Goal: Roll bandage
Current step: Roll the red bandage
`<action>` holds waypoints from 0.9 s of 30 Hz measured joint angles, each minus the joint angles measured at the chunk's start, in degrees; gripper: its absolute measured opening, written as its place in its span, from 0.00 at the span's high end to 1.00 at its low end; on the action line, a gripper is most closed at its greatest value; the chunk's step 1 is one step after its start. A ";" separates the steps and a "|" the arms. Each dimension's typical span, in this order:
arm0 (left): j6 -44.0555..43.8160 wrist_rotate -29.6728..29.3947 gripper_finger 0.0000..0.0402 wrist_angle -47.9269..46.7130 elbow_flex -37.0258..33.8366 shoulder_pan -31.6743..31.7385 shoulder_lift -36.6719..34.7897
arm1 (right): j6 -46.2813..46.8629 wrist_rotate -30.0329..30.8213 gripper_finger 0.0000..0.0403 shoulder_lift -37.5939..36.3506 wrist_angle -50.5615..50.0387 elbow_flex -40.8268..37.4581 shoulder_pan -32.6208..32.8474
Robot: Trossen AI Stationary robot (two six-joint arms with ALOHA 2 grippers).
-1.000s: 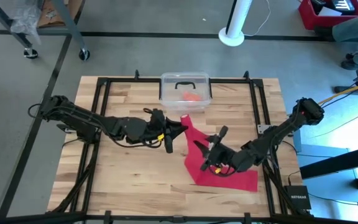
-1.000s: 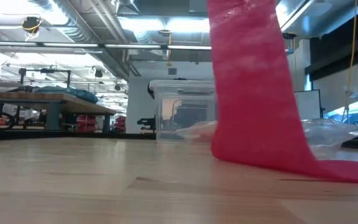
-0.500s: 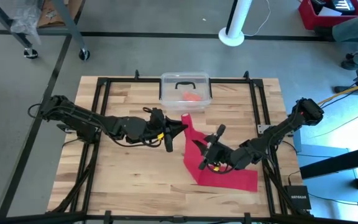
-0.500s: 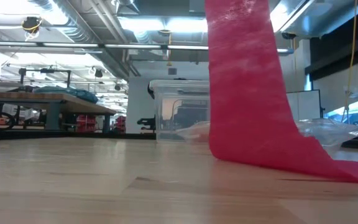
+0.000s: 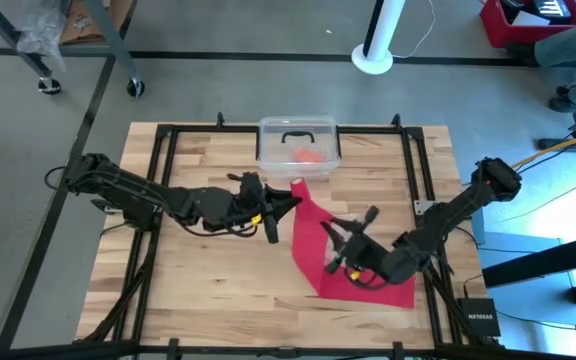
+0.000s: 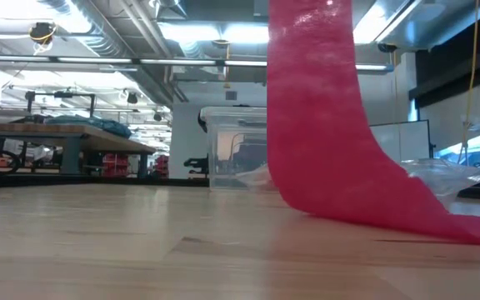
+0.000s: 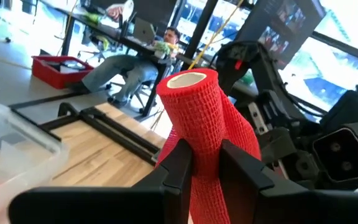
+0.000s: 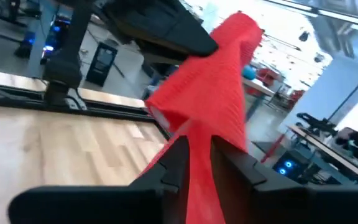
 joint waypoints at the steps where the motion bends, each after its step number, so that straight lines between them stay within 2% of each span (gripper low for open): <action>1: 0.37 -0.35 0.85 0.31 0.00 0.01 0.00 | 1.69 -0.50 0.82 0.00 0.13 0.06 0.78; 4: 1.17 -1.31 0.85 1.65 0.00 0.02 0.00 | 8.93 -5.71 0.79 0.11 -0.65 0.08 2.17; 6: 1.67 -1.44 0.85 2.90 0.00 0.04 0.00 | 12.86 -10.47 0.76 0.23 -1.78 0.08 1.71; 8: 1.72 -1.60 0.85 3.95 0.00 -0.04 0.07 | 15.70 -12.67 0.75 0.94 -1.45 0.08 0.07; 18: 2.58 -1.60 0.85 4.18 -0.01 -1.14 0.17 | 12.14 -12.77 0.75 6.32 9.30 0.10 -6.07; 27: 3.63 -1.60 0.85 3.93 -0.01 -1.14 0.20 | 6.35 -12.24 0.75 6.60 15.57 0.10 -4.68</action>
